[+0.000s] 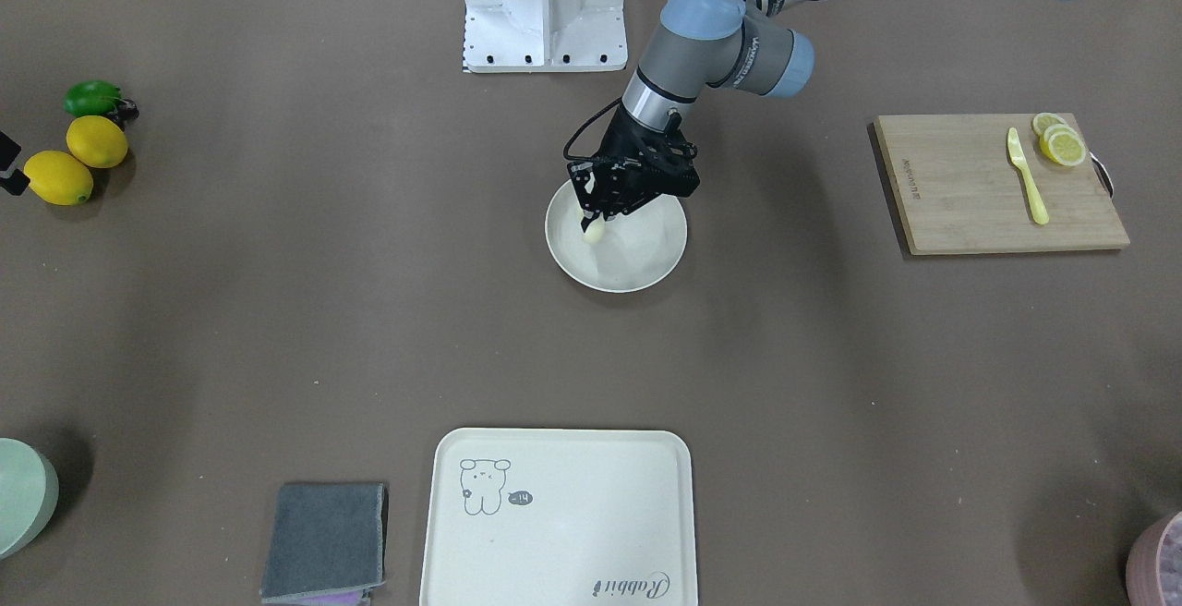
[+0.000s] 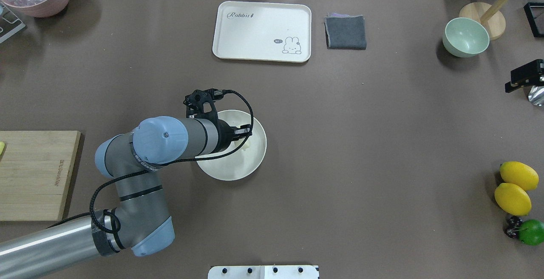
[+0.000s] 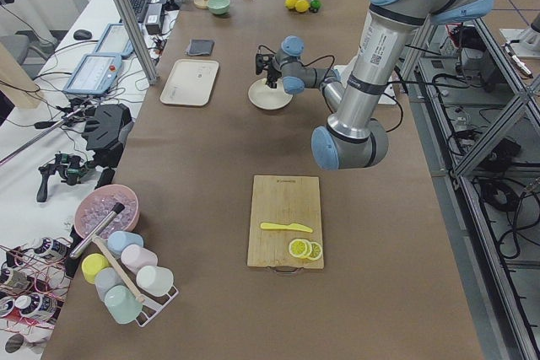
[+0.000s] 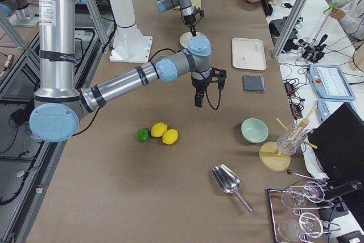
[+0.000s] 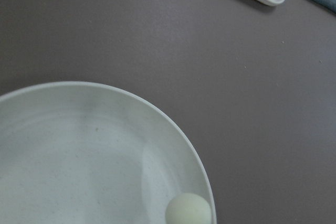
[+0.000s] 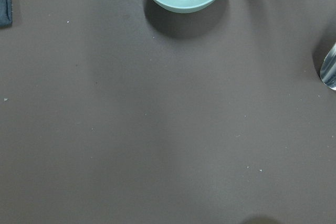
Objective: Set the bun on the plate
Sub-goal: 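Carry the bun with the left gripper over the white plate, then lower the bun onto the plate and open the left gripper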
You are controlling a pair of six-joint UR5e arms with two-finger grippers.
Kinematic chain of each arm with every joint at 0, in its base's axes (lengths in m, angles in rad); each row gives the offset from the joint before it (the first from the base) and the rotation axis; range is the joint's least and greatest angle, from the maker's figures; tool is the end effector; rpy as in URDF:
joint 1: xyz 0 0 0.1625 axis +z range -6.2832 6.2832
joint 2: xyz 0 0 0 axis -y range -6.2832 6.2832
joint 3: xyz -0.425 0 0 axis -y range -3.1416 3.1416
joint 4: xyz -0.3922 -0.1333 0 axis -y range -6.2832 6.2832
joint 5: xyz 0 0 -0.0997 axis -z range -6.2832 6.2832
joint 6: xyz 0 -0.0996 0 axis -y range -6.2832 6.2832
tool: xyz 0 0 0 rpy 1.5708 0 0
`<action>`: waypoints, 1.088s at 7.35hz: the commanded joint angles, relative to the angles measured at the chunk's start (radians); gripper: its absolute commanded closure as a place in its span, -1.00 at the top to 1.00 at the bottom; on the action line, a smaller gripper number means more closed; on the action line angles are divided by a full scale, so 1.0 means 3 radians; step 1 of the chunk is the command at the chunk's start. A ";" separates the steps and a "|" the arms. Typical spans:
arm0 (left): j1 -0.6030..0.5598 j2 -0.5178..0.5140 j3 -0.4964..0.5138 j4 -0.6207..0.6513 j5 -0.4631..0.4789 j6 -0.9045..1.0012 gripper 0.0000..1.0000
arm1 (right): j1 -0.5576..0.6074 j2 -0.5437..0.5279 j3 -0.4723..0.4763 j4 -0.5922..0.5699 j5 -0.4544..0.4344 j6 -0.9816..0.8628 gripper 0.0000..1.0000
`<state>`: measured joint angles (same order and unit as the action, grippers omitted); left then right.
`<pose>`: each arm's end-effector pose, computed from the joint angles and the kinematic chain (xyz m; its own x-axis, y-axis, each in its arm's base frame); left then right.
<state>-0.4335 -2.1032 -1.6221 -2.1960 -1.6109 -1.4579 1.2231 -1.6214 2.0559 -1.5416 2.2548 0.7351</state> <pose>0.5549 -0.3994 0.2545 0.3627 -0.0438 -0.9309 0.3470 0.9334 0.0913 -0.0899 -0.4545 0.4463 0.6735 0.1710 0.7192 -0.1981 0.9791 -0.0473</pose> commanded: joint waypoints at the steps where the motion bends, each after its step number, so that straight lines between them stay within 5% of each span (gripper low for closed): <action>1: -0.0012 0.0021 -0.0003 0.0069 0.0011 0.0166 0.95 | 0.0008 -0.0005 0.0009 0.0000 0.0001 0.0004 1.00; 3: -0.0032 0.0036 -0.0145 0.0272 -0.0035 0.0520 0.96 | 0.0054 -0.0061 0.0014 0.0005 0.0041 -0.0016 1.00; 5: -0.0033 -0.0045 -0.0793 0.1552 -0.0091 0.0651 0.96 | 0.0176 -0.0193 0.0004 0.0000 0.0112 -0.0312 1.00; 8: -0.0083 -0.0061 -0.0805 0.1588 -0.0112 0.0656 0.96 | 0.0269 -0.0220 -0.0027 0.0000 0.0210 -0.0389 1.00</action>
<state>-0.4426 -2.1201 -1.8504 -1.7359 -1.6377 -1.2643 1.2961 -1.6814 2.0511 -1.5416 2.3153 0.6320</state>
